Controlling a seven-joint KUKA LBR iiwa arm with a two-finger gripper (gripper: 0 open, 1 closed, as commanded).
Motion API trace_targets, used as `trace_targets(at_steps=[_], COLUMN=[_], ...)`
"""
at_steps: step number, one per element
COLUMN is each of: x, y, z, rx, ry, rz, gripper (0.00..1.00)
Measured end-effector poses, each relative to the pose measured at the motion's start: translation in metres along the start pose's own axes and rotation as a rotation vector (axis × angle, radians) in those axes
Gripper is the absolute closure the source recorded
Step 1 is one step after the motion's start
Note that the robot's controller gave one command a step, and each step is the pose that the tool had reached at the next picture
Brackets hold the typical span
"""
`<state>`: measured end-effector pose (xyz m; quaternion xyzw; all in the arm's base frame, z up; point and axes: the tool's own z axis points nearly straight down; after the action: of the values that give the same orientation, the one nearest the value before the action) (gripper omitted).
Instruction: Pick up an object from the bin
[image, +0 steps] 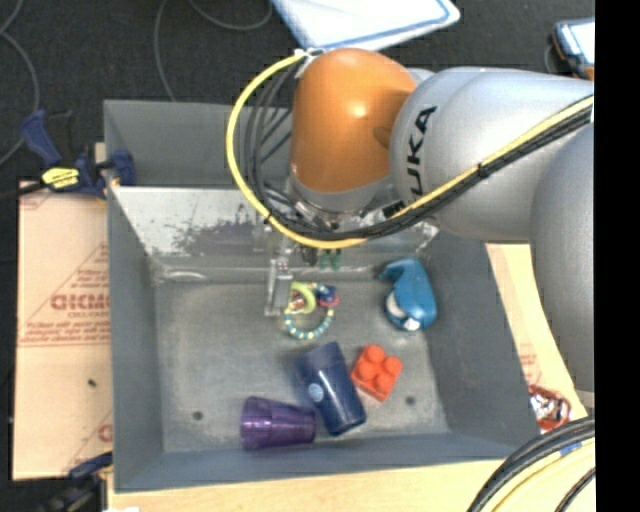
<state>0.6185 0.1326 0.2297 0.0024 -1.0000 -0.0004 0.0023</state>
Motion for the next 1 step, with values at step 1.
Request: trace_targets(at_steps=[1], x=[-0.0015], y=[-0.0008], z=[-0.0052], rx=[-0.001], ry=[-0.008], rz=[0.004], gripper=[0.0])
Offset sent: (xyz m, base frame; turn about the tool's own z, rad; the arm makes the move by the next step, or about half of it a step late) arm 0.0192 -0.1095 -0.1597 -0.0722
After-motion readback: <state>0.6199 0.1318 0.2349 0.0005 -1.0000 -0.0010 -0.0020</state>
